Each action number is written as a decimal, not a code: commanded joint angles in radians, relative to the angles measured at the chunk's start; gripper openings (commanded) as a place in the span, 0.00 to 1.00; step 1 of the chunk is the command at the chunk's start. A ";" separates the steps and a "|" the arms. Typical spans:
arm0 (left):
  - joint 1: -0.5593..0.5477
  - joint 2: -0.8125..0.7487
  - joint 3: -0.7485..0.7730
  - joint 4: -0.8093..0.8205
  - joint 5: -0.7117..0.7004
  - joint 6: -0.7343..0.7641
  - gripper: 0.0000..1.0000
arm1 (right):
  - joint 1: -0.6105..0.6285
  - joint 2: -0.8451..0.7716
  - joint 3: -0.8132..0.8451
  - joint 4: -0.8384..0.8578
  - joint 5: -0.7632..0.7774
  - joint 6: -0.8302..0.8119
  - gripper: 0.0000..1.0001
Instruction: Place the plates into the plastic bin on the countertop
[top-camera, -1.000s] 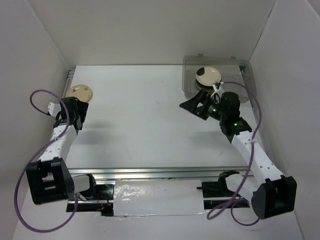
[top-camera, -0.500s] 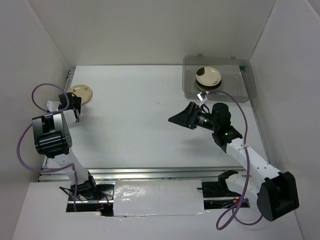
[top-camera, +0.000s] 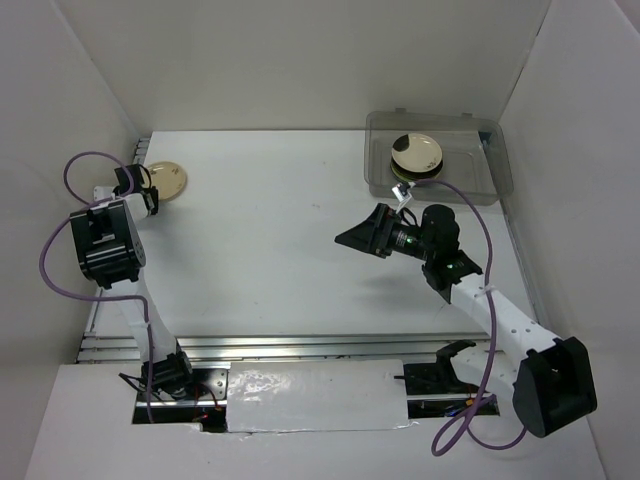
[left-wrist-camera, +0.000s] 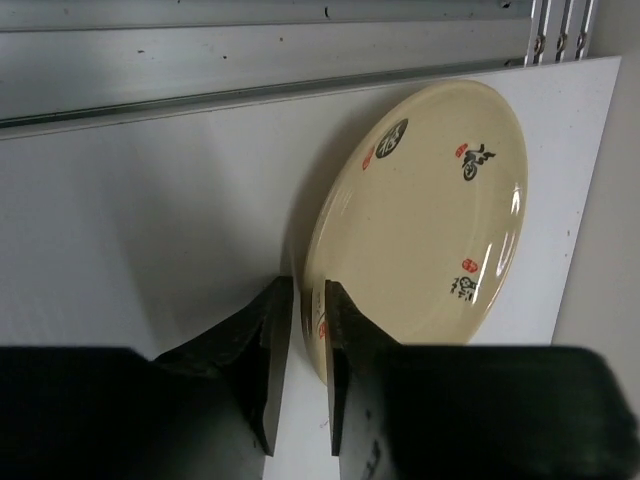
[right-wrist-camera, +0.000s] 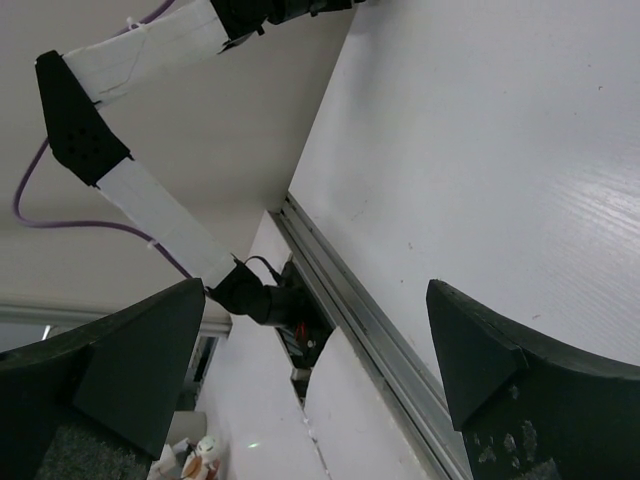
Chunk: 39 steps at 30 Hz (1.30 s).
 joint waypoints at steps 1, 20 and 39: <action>0.002 0.081 -0.032 -0.169 0.027 0.002 0.32 | -0.009 -0.036 0.026 0.019 -0.001 -0.019 1.00; -0.179 -0.273 -0.180 -0.198 0.040 0.173 0.00 | -0.030 -0.044 0.077 -0.062 0.059 -0.068 1.00; -0.670 -0.815 -0.613 0.095 0.583 0.373 0.00 | -0.047 0.335 0.215 -0.320 0.082 -0.368 0.96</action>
